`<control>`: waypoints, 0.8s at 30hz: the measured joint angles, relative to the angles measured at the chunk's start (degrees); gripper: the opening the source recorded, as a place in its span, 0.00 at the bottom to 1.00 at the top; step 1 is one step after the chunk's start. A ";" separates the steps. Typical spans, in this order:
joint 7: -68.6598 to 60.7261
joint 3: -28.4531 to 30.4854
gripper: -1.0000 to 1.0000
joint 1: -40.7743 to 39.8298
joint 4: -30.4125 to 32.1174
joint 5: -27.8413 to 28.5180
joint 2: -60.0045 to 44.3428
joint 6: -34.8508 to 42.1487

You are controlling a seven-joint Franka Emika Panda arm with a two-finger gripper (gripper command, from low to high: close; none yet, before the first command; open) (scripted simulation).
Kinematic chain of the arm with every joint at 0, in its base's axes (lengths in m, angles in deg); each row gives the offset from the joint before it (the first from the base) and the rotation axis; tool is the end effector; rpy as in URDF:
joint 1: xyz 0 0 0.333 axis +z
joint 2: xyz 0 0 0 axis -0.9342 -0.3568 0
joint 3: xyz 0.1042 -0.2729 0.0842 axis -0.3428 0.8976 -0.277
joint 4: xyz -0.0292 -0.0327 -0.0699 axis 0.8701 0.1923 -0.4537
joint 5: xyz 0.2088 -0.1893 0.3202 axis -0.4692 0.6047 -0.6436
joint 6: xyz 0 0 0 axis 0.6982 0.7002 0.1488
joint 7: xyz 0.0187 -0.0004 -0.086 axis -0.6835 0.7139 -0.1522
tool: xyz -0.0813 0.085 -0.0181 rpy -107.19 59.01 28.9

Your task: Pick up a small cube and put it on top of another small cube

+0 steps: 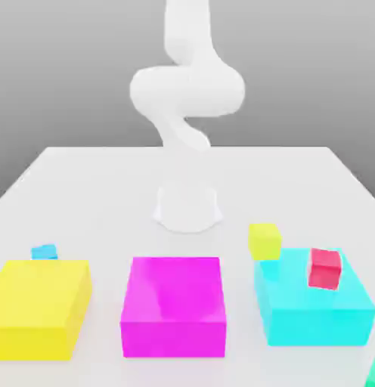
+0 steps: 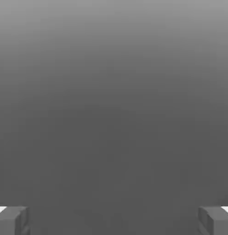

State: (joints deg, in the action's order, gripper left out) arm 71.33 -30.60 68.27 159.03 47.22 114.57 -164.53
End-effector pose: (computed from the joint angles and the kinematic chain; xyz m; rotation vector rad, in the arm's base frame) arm 0.4287 0.0170 0.6695 -2.4432 1.1045 -0.9529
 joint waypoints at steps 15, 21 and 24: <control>31.38 -15.54 0.50 -3.03 -5.25 5.39 -31.19 -6.09; 46.24 -17.68 0.50 0.72 -7.42 11.08 -44.16 -8.19; 53.28 -17.52 0.50 2.98 -8.50 13.38 -50.59 -9.24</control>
State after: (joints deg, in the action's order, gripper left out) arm 124.60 -48.12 71.26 150.53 60.59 63.98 -173.77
